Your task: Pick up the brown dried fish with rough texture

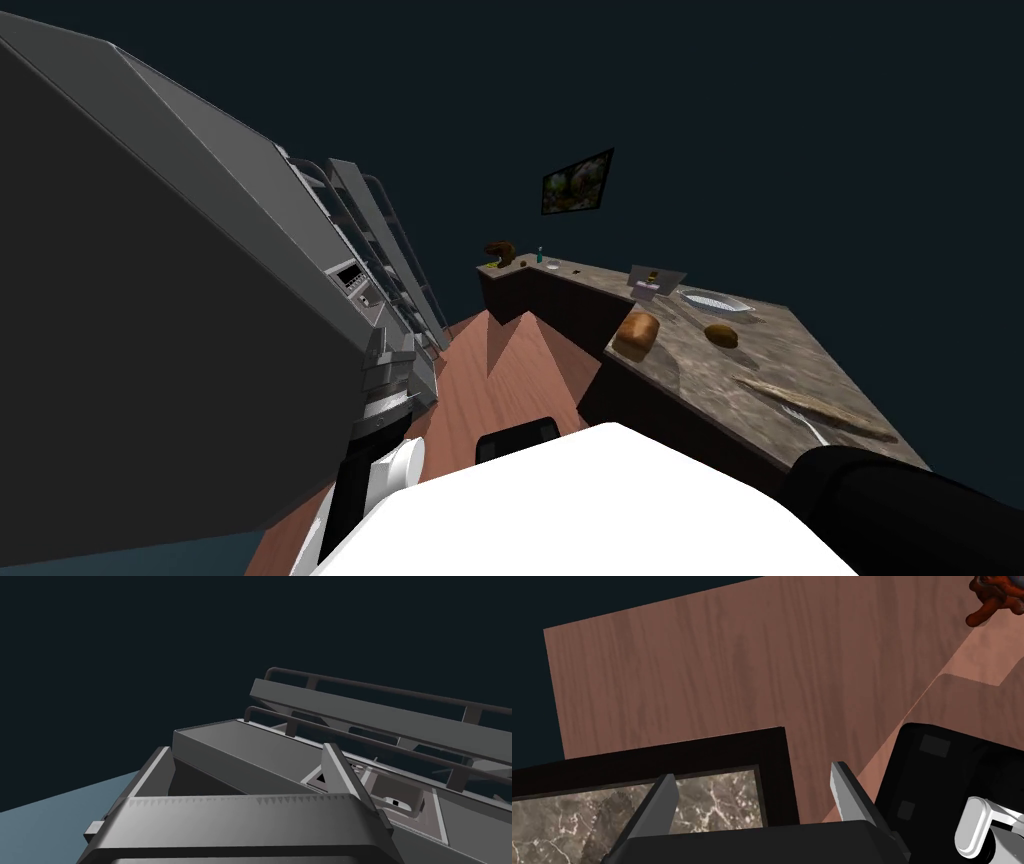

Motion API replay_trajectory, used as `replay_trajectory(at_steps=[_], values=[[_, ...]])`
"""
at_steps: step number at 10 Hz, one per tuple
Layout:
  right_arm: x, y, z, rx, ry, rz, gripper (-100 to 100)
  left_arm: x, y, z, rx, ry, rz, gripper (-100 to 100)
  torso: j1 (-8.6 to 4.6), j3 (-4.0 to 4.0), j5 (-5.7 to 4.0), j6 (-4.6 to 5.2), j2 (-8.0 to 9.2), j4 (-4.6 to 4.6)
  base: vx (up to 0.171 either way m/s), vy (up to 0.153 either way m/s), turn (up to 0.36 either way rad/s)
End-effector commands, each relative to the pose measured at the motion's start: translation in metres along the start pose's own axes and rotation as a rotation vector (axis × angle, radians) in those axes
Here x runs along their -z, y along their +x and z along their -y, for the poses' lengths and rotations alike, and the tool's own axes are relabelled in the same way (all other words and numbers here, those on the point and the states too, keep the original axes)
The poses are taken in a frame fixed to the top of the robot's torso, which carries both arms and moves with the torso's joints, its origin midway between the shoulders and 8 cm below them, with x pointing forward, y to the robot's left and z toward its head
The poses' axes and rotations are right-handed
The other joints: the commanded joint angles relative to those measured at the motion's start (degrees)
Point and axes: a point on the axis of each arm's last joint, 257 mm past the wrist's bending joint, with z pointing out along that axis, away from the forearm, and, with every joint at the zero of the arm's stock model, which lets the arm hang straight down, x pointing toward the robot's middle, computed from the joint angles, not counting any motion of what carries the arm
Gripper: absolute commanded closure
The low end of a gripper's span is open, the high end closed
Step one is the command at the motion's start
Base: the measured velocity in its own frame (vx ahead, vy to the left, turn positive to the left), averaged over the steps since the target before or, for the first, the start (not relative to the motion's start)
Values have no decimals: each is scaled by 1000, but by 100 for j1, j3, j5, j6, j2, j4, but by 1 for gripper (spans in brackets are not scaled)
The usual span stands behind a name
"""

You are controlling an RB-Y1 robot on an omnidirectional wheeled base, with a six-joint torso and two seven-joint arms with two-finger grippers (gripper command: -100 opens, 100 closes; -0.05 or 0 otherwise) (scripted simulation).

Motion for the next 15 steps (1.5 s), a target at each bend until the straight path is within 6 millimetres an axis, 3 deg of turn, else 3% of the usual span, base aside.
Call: replay_trajectory(at_steps=[1,2,6,9,11,13,14,15], values=[[12,5,16,23,26,-24,-100,0,0,0,0,0,0,0,0,0,0,0,0,0,60,-55,106],[20,6,27,36,42,-36,-100,0,0,0,0,0,0,0,-7,2,0,-6,2,1,115,-110,186],[25,-10,35,46,48,-15,-100,0,0,0,0,0,0,0,-51,-20,-12,-7,-37,-8,147,-154,113],[2,-50,2,22,-17,85,-100,0,0,0,0,0,0,0,-83,-16,-23,-4,-28,-7,138,-249,86],[2,-50,2,22,-17,85,-100,0,0,0,0,0,0,0,-47,-5,-16,0,-8,-2,47,-87,11],[-16,-83,-31,1,-80,165,-100,0,0,0,0,0,0,0,-1,12,-3,2,18,5,24,-58,34],[-9,-74,-22,5,-62,144,-100,0,0,0,0,0,0,0,-5,12,-5,2,18,5,14,-28,12],[-10,-75,-23,5,-65,148,0,0,0,0,0,0,0,0,6,14,-1,3,23,6,2,-6,0]])
